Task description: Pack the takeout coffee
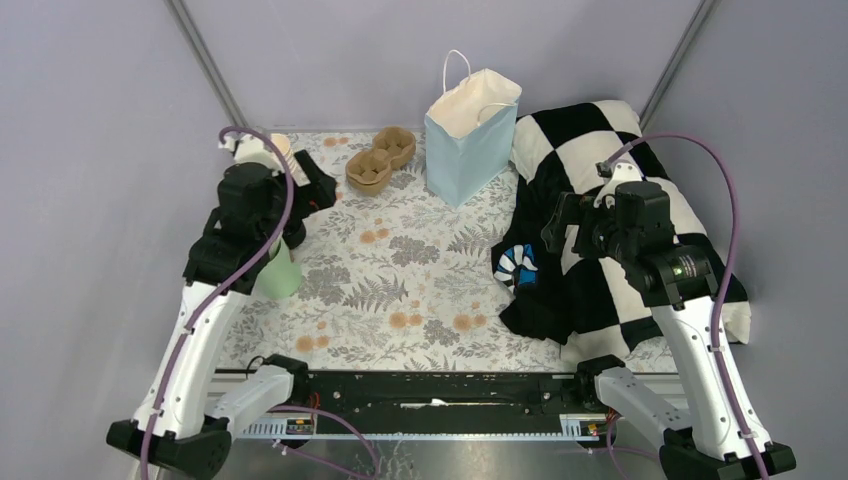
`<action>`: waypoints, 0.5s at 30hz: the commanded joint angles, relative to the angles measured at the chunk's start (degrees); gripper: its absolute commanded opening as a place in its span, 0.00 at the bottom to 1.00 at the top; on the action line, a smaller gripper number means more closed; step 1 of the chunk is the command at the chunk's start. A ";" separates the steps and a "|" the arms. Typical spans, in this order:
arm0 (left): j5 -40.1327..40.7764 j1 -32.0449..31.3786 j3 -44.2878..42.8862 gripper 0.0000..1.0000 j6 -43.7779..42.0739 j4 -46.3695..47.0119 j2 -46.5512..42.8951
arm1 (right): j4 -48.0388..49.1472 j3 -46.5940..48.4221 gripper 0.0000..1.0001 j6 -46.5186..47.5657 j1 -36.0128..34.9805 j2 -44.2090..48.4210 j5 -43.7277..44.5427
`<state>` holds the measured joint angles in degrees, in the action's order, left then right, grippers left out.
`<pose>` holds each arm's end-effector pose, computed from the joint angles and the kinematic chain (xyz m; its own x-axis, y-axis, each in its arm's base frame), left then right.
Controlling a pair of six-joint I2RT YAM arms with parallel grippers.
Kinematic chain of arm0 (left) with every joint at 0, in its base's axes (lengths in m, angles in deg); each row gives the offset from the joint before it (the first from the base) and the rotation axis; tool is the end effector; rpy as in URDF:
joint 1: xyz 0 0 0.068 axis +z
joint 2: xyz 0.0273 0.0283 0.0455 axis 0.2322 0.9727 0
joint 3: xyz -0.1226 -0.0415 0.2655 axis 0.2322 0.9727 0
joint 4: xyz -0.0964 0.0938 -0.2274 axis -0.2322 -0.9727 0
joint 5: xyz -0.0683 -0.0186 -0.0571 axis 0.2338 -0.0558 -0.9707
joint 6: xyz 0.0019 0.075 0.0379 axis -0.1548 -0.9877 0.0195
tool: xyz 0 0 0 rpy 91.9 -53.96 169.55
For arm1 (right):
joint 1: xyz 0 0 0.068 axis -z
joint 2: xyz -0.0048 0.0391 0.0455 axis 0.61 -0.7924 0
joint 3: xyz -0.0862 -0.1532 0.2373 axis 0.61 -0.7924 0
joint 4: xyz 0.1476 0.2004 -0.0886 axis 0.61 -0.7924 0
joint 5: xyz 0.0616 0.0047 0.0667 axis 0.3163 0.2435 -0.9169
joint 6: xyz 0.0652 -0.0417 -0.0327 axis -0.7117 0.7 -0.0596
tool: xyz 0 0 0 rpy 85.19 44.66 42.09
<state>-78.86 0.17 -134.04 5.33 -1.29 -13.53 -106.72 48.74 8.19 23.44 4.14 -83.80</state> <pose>0.2055 -0.0400 0.4260 -0.3500 -0.3888 -0.8523 -0.0420 0.9154 -0.4003 0.1777 0.0480 0.4013 -0.5418 0.1085 -0.8335 -0.1548 0.9618 0.2258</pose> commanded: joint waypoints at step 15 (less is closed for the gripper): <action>10.48 3.89 -19.54 0.99 -1.34 0.59 21.56 | 1.08 -2.25 1.00 -0.38 -3.30 -1.23 -5.25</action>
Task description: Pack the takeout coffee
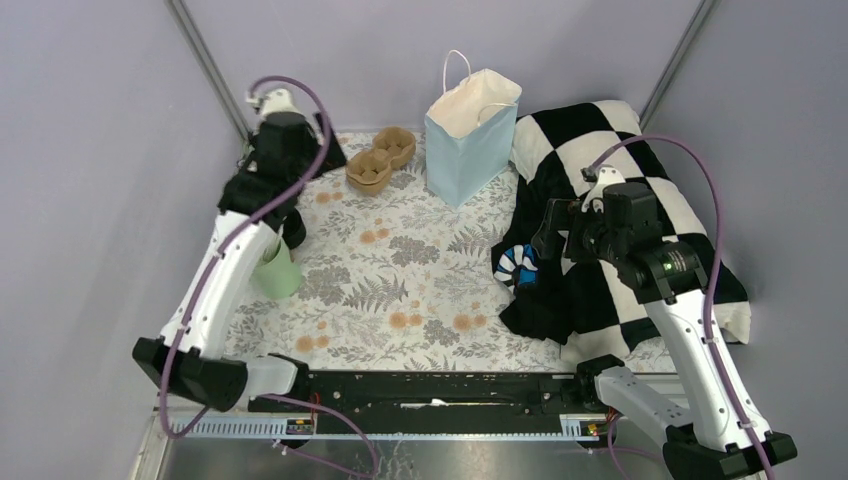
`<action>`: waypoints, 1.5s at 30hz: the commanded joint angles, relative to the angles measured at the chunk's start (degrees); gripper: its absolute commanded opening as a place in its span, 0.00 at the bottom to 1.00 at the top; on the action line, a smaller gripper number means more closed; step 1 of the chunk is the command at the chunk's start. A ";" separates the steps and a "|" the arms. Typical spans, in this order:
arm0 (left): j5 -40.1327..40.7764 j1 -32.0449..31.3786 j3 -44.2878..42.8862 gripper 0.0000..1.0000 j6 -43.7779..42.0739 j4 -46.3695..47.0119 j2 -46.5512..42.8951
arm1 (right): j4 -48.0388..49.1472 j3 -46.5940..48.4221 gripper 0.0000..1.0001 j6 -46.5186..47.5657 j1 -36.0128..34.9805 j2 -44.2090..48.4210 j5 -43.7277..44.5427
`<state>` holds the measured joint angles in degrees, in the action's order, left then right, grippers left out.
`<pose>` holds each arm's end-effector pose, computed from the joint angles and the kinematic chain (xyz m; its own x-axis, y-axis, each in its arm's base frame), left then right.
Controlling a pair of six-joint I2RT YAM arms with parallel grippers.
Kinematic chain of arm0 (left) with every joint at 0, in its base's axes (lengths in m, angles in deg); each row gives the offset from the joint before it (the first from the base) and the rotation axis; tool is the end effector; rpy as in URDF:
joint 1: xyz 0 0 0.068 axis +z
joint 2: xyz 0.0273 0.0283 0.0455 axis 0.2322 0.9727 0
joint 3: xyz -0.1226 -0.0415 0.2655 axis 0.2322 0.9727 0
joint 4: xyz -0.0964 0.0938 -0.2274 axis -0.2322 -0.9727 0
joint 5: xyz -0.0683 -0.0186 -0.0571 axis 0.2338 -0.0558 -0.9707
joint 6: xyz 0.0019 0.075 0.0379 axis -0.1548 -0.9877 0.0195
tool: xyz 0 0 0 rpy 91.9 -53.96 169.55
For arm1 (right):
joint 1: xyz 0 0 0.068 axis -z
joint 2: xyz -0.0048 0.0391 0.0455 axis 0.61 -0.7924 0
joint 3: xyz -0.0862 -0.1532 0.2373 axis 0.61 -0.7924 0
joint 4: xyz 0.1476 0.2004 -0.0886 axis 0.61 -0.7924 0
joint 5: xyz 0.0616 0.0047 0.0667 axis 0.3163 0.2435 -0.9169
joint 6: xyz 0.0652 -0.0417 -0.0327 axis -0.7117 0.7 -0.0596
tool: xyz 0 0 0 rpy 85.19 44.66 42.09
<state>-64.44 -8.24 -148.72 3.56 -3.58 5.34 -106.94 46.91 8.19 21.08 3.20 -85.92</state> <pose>0.2810 -0.0835 0.4383 -0.3915 -0.2807 -0.8763 -0.1359 0.9595 -0.2467 0.1805 0.0595 0.3872 -0.5937 0.0713 -0.8015 -0.2112 0.9473 0.2407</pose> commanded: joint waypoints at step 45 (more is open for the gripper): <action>-2.14 31.95 -44.19 0.34 2.69 -16.68 49.38 | 4.12 -1.16 1.00 2.87 -1.33 -9.31 1.51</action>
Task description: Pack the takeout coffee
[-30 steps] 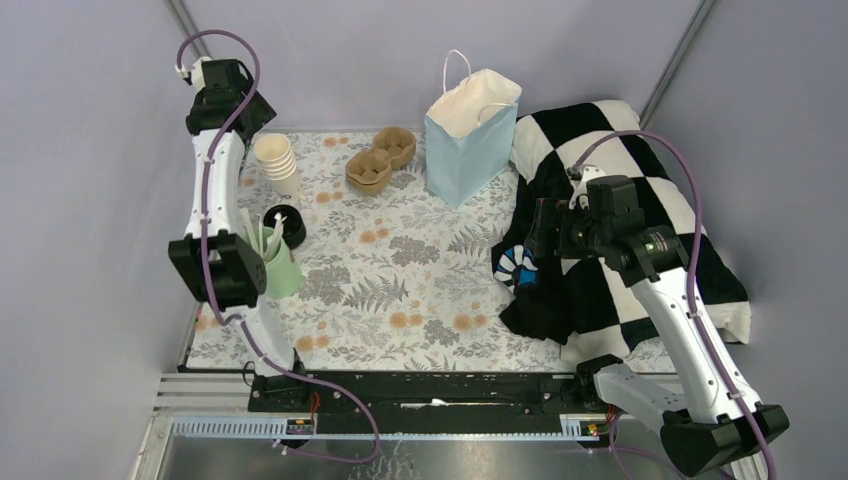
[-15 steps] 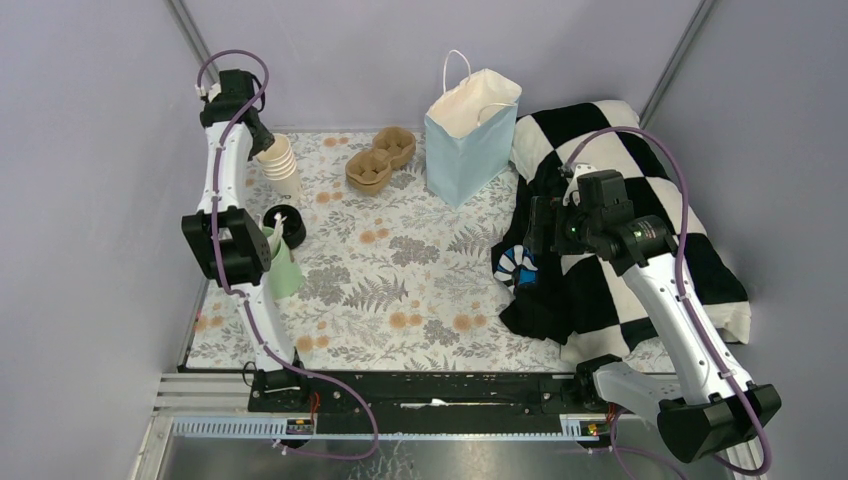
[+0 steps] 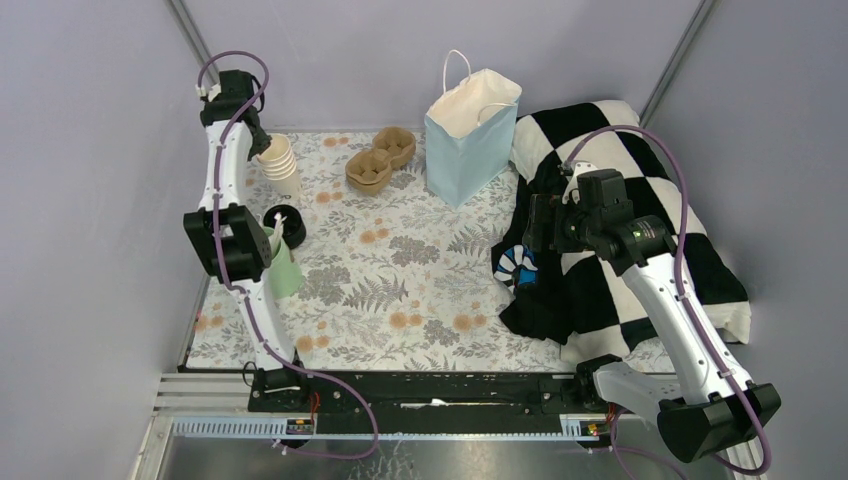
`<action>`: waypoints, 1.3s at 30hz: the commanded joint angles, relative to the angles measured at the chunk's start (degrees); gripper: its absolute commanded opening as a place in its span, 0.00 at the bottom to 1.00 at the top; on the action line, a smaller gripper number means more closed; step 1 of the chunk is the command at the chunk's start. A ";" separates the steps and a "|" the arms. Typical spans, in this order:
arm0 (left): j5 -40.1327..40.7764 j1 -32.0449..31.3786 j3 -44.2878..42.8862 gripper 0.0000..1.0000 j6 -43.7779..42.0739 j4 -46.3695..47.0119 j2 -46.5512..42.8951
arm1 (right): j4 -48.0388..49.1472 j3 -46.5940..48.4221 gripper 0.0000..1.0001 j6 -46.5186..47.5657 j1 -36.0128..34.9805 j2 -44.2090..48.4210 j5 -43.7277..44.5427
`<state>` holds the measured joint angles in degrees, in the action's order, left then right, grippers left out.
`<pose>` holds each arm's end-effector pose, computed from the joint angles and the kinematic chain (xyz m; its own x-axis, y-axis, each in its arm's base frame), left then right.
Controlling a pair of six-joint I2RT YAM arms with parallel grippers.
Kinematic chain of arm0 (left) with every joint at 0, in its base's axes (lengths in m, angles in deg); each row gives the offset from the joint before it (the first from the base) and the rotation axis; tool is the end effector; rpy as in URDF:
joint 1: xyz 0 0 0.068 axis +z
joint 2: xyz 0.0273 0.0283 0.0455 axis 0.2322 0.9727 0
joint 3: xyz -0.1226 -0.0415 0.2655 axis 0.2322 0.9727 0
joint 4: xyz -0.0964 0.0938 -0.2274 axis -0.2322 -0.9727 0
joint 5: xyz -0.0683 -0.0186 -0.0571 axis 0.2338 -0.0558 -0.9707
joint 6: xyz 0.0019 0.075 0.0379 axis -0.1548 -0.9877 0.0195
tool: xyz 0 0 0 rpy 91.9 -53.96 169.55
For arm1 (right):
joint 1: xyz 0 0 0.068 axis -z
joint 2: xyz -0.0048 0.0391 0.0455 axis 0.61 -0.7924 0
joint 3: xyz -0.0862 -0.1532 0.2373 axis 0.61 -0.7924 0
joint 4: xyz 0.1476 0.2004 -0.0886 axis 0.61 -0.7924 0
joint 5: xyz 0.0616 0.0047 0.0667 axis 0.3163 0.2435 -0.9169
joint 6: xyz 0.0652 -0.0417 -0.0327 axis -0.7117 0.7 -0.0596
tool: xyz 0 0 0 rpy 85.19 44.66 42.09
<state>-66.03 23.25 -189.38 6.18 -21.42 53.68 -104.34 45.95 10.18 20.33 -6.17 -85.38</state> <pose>0.4877 0.1091 0.3283 -0.5095 -0.5429 -0.6676 -0.6868 0.7240 -0.0646 0.2244 0.0751 0.3550 -0.6843 0.0005 -0.7292 -0.2107 0.9572 0.1984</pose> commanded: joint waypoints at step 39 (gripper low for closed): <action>-0.06 0.82 -11.90 0.00 0.17 2.39 -1.24 | 2.14 -0.31 1.00 0.74 -0.54 0.75 1.45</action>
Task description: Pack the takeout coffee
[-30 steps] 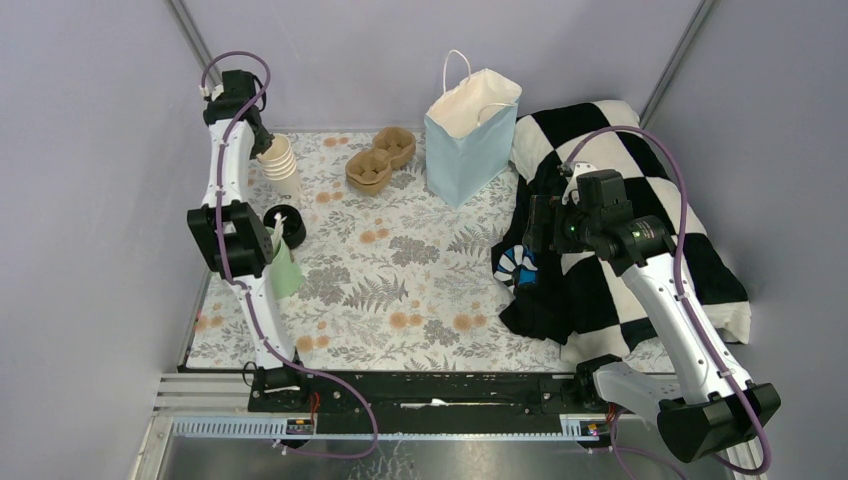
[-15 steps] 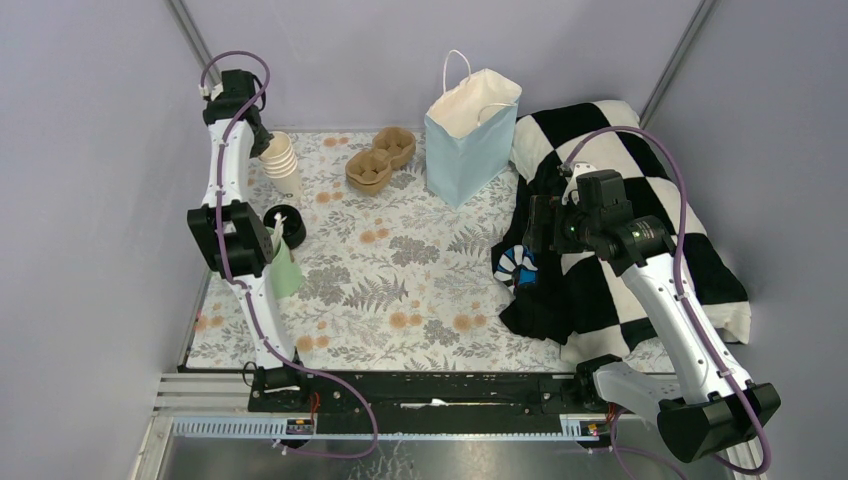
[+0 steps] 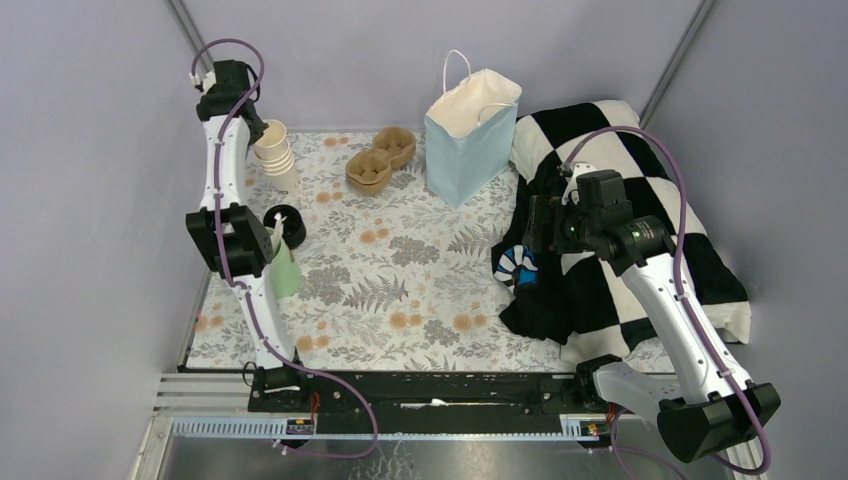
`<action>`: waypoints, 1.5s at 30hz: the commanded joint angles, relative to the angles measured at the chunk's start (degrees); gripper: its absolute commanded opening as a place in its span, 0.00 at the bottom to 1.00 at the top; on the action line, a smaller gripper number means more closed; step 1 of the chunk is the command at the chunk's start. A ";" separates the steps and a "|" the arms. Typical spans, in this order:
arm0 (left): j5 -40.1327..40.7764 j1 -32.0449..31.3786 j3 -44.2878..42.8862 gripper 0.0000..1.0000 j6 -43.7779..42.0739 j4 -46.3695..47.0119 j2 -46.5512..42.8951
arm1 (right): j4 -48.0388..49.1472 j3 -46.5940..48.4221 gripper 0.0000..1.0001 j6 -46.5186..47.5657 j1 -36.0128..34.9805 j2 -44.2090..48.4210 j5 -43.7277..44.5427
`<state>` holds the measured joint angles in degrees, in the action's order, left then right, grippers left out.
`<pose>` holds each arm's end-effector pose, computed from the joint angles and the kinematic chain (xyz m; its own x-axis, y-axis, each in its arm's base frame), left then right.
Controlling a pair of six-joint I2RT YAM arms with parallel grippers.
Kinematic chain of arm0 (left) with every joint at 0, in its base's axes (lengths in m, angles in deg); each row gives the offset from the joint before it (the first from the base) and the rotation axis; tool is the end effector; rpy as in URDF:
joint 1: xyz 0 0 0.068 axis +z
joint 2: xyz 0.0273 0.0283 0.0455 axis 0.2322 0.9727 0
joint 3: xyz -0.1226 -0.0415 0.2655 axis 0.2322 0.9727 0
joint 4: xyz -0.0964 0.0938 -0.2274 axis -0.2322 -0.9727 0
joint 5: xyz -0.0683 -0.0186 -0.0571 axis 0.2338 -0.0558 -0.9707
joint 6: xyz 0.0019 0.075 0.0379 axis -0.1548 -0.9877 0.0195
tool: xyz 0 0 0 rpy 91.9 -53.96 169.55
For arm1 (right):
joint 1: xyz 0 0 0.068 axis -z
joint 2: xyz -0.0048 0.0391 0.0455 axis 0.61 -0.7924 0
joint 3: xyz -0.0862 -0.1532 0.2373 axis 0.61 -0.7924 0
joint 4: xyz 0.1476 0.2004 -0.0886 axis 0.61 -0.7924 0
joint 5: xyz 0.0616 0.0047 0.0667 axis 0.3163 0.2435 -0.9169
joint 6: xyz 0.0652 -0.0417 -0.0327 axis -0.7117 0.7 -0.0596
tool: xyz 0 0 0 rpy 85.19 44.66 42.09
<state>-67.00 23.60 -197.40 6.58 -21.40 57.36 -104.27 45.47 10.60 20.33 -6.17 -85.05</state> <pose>0.5041 0.1139 0.3430 -0.4544 -0.5452 -0.7044 -0.6794 0.7236 -0.1218 0.2245 0.0747 0.3522 -0.6869 -0.0078 -0.7267 -0.2105 0.9592 0.1887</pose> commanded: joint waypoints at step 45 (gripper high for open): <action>2.98 -75.75 64.99 0.00 7.98 31.56 -34.83 | -4.70 -1.67 1.00 -6.22 -3.33 11.89 1.79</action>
<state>-66.36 -52.09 -130.87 17.61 4.53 21.47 -108.01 43.17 5.22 17.38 4.32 -84.00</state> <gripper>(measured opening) 0.012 0.994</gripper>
